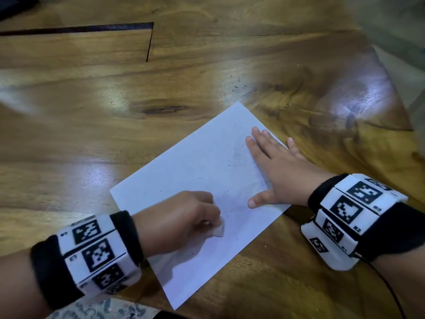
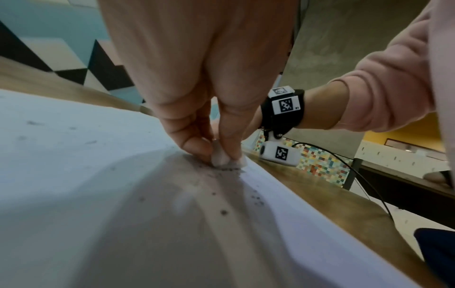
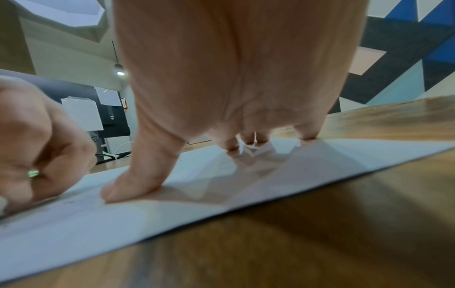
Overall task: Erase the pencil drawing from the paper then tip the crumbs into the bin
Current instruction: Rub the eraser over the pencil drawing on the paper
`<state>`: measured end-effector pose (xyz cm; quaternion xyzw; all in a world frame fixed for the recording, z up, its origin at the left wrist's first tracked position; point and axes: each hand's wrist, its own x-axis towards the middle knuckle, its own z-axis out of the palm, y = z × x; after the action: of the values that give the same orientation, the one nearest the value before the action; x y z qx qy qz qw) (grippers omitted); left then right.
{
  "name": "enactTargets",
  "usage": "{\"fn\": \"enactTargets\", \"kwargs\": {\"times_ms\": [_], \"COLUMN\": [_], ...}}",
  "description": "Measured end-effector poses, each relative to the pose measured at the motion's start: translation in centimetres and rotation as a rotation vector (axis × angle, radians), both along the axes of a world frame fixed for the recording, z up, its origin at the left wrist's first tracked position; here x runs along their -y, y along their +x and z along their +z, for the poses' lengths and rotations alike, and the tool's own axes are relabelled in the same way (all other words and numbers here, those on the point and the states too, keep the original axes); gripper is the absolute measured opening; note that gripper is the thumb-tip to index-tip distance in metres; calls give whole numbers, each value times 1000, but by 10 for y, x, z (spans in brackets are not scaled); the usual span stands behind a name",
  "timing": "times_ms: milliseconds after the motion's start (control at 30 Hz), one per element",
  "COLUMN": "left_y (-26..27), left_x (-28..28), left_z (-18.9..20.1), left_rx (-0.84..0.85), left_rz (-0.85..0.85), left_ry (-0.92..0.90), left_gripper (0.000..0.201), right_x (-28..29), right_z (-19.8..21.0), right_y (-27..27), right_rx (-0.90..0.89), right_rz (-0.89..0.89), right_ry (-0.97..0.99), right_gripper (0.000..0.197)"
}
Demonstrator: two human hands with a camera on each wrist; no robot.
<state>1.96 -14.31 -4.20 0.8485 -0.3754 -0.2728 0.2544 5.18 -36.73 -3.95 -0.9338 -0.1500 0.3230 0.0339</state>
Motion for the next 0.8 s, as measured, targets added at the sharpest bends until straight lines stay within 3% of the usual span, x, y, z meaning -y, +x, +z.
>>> {"fn": "enactTargets", "kwargs": {"times_ms": [233,400,633,800], "left_y": [36,-1,31,2], "left_x": [38,10,45,16], "left_z": [0,-1,3,2], "left_rx": [134,-5,114,15], "left_rz": [50,-62,-70,-136], "left_ry": [-61,-27,-32,24], "left_gripper": [22,8,13,8], "right_x": [-1,0,-1,0], "right_z": [1,2,1,1], "right_y": [-1,-1,-1,0], "right_rx": [-1,-7,-7,-5], "right_rz": [-4,-10,-6,-8], "right_ry": [-1,10,2,7], "right_gripper": [125,125,125,126]}}
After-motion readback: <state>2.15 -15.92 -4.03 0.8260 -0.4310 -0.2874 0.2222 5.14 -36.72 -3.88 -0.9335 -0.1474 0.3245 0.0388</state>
